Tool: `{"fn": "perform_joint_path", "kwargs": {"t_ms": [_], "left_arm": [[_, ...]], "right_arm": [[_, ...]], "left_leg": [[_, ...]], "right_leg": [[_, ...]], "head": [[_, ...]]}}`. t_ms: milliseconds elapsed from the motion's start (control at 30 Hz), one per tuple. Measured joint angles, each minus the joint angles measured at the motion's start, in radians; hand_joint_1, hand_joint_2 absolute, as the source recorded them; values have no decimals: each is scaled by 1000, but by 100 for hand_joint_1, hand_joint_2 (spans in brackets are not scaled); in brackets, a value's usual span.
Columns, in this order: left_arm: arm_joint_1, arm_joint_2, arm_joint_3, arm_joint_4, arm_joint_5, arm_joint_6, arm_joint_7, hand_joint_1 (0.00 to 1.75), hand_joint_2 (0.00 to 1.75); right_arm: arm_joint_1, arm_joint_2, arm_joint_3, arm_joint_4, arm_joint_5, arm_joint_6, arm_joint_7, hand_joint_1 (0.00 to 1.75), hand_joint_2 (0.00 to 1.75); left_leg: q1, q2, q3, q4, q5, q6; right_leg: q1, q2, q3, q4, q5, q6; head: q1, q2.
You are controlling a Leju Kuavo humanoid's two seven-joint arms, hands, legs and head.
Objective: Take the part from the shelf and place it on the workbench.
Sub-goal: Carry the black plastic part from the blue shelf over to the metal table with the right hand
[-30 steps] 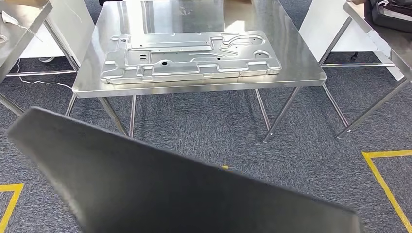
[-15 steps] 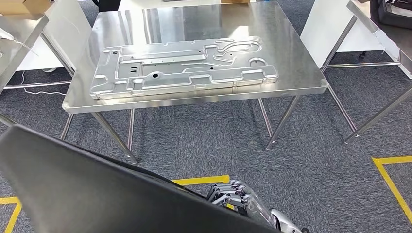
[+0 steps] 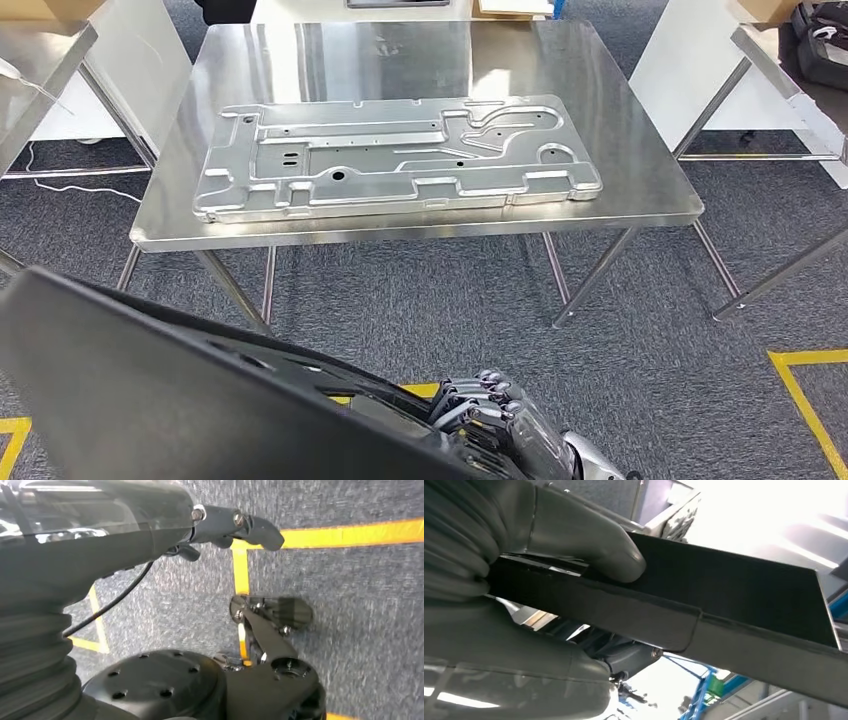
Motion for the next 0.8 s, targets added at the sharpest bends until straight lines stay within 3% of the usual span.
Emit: {"fn": "perform_joint_path", "kwargs": {"t_ms": [33, 67, 100, 167, 200, 233, 267, 333, 400, 500, 567, 600, 667, 700, 767, 800], "left_arm": [[0, 0, 0, 0, 0, 0, 0, 0, 175], [1, 0, 0, 0, 0, 0, 0, 0, 175], [1, 0, 0, 0, -1, 0, 0, 0, 175], [1, 0, 0, 0, -2, 0, 0, 0, 175], [1, 0, 0, 0, -3, 0, 0, 0, 175], [1, 0, 0, 0, -2, 0, 0, 0, 175], [1, 0, 0, 0, 0, 1, 0, 0, 175], [0, 1, 2, 0, 7, 4, 0, 0, 175], [-3, 2, 7, 0, 18, 8, -3, 0, 175], [-6, 2, 14, 0, 26, 10, -7, 0, 175], [-2, 2, 20, 0, 31, 10, -9, 0, 175], [-1, 2, 24, 0, 35, 10, -10, 0, 175], [0, 2, 30, 0, 44, 10, -14, 0, 175], [0, 2, 32, 0, 47, 10, -17, 0, 175], [0, 2, 35, 0, 51, 10, -26, 0, 175], [0, 2, 36, 0, 53, 10, -31, 0, 175]], "right_arm": [[2, -2, -1, 0, 1, -2, 1, 175, 175], [5, -5, -3, -1, 1, -4, 3, 175, 175], [9, -7, -4, -2, 2, -6, 5, 175, 175], [14, -11, -9, -5, 3, -9, 9, 175, 175], [16, -13, -10, -6, 3, -10, 10, 175, 175], [18, -14, -11, -8, 3, -11, 12, 175, 175], [19, -16, -12, -9, 3, -12, 13, 175, 175], [16, -17, -15, -10, 3, -11, 15, 175, 175], [0, -18, -18, -10, 3, -8, 17, 175, 175], [-24, -18, -20, -10, 3, -2, 18, 175, 175], [-29, -18, -21, -8, 2, -1, 19, 175, 175], [-32, -18, -21, -6, 1, -1, 19, 175, 175], [-42, -18, -23, -4, 1, -1, 20, 175, 175], [-47, -18, -24, -2, 2, -1, 19, 175, 175], [-60, -20, -30, 0, 3, -3, 18, 175, 175], [-66, -22, -35, 1, 4, -4, 16, 175, 175]], "left_leg": [[0, -1, 7, 0, -8, 0], [0, -3, 18, 0, -16, -1], [1, -5, 30, 0, -26, -2], [1, -8, 58, -1, -46, -8], [0, -8, 68, -2, -54, -12], [0, -8, 74, -5, -61, -18], [-1, -8, 79, -8, -64, -25], [-3, -6, 88, -14, -68, -37], [-4, -5, 79, 24, -76, -43], [-5, -5, -20, 197, -131, -47], [-5, -5, -78, 261, -151, -48], [-5, -4, -87, 245, -133, -47], [-6, -4, -68, 131, -42, -42], [-7, -4, -58, 77, -10, -39], [-10, -1, -50, 22, 22, -33], [-11, 0, -51, 22, 16, -29]], "right_leg": [[0, 0, -37, 35, -13, 1], [0, 0, -58, 37, -6, 1], [0, 0, -63, 8, 23, 1], [1, 0, -43, -108, 125, -2], [3, 0, -34, -158, 159, -4], [5, -1, -28, -191, 183, -7], [8, -1, -25, -203, 186, -12], [7, 0, -15, -210, 182, -23], [2, 2, 4, -218, 174, -36], [2, 1, 32, -222, 155, -51], [4, 3, 55, -222, 137, -52], [5, 4, 69, -222, 127, -51], [5, 6, 95, -222, 107, -47], [6, 6, 106, -221, 97, -44], [8, 7, 114, -219, 84, -34], [10, 7, 117, -218, 81, -29]], "head": [[0, 0], [0, 0], [0, 0], [0, 0], [0, 0], [1, 0], [1, 0], [2, 0], [2, 0], [0, 0], [0, 0], [0, 0], [0, 0], [0, 0], [-1, 0], [-1, 0]]}}
